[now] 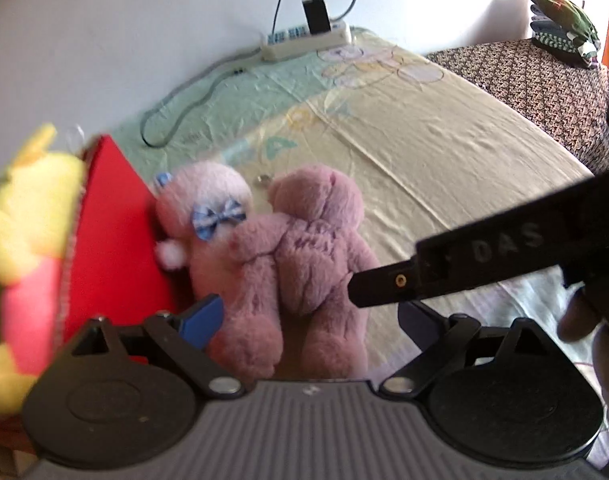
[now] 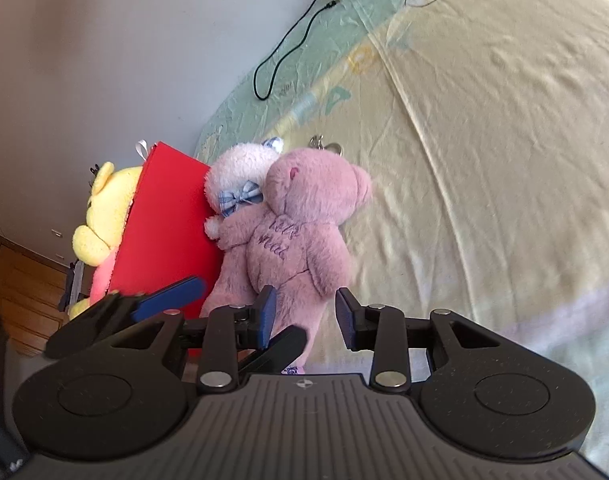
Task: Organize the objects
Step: 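Move the right gripper toward the mauve teddy bear beside the box, then lower the right gripper onto the mauve teddy bear's head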
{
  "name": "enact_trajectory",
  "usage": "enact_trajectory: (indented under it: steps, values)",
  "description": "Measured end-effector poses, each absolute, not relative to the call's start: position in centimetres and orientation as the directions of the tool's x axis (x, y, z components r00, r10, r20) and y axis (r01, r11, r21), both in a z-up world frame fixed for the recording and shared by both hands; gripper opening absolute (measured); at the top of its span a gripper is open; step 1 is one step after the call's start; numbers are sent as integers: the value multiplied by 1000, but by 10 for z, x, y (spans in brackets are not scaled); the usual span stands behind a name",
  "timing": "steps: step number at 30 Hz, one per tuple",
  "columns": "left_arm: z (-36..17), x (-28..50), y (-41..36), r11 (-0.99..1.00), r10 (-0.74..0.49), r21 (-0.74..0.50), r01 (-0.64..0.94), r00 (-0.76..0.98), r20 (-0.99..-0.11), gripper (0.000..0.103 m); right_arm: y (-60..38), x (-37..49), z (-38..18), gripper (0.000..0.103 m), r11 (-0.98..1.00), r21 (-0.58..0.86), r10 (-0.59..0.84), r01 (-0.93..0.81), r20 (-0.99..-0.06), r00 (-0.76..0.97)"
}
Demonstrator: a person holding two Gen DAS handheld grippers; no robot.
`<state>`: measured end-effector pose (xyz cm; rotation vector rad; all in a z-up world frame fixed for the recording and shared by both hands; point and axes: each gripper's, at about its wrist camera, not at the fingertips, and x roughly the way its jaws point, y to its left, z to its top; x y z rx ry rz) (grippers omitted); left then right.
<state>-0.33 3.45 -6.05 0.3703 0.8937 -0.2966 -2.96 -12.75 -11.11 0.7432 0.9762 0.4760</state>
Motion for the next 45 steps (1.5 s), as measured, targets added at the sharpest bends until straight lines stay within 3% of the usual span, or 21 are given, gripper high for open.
enact_trajectory:
  steps: [7,12,16,19,20,21,32,34,37,45]
  values:
    - [-75,4,35,879,-147,162,449,577,-804,100,-124,-21,-114,37,665,747,654,-9,-576,490]
    - [-83,6,35,876,-159,145,459,559,-814,99,-118,-14,-120,47,647,762,670,9,-574,470]
    - [-84,7,36,877,-163,136,461,550,-819,99,-117,-10,-122,48,636,771,682,5,-566,463]
    - [-82,5,36,878,-177,116,464,540,-823,99,-117,-10,-123,39,641,767,686,2,-575,446]
    - [-81,4,35,875,-187,106,472,532,-826,99,-117,-10,-123,28,642,767,691,-4,-576,436]
    - [-80,1,34,875,-191,101,473,530,-826,99,-118,-11,-123,26,633,774,703,-7,-570,426]
    - [-70,-29,3,821,-334,-23,571,447,-830,99,-154,-37,-102,25,695,717,654,-48,-603,456]
    - [-69,-39,-9,766,-404,-79,638,383,-831,91,-163,-44,-102,18,668,743,684,-48,-587,434]
    - [-73,-56,-31,724,-375,0,690,394,-839,93,-164,-58,-98,18,648,757,714,-80,-567,410]
    - [-65,-54,-23,778,-374,-22,628,435,-819,93,-182,-67,-96,26,697,715,629,-49,-578,519]
